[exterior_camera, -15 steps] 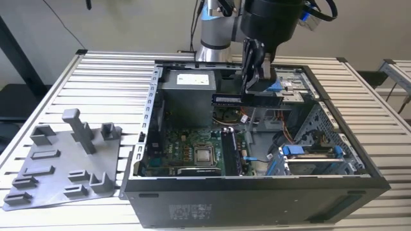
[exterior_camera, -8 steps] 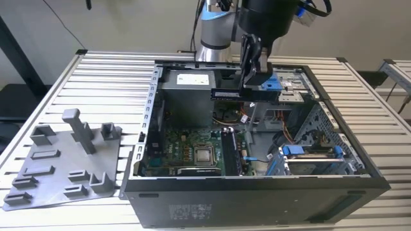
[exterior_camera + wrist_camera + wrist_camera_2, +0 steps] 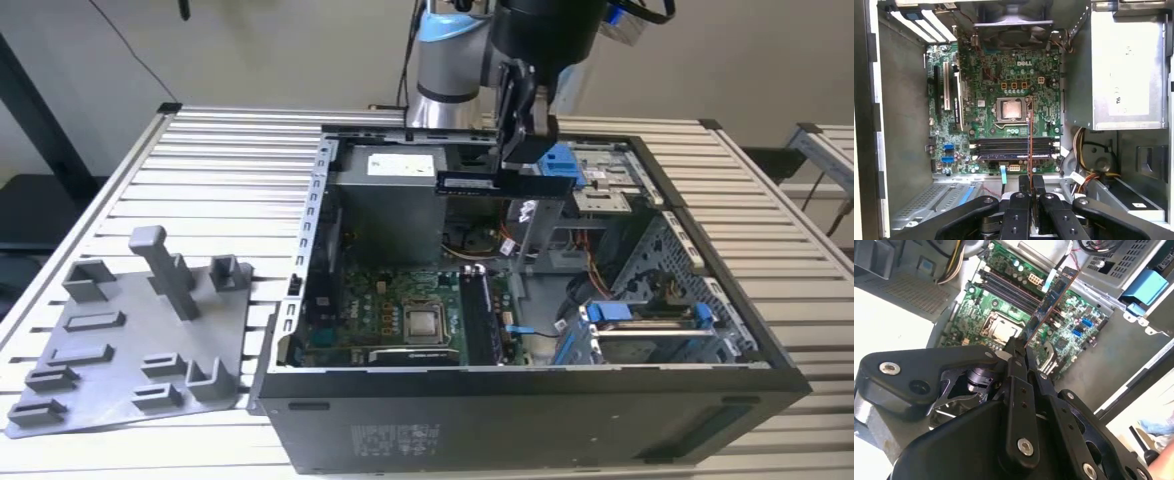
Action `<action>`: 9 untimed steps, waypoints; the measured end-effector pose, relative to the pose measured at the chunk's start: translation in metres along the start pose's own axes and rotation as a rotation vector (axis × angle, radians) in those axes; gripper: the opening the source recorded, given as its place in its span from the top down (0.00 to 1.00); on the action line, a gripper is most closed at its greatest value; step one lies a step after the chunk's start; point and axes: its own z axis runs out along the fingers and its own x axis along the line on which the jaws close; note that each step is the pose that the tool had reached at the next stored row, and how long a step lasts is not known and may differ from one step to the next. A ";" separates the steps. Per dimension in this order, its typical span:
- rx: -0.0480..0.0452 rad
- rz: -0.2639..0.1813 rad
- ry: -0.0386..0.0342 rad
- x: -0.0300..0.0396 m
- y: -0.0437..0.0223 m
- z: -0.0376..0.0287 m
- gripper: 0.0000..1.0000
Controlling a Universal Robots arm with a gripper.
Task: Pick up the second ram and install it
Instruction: 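Pick up the second ram and move it above second insertion slot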
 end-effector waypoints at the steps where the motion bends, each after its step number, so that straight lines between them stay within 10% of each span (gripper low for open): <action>1: 0.0000 0.000 0.0000 -0.0024 0.0002 -0.0001 0.86; 9: 0.0000 0.000 0.0001 -0.0188 0.0013 -0.0005 0.86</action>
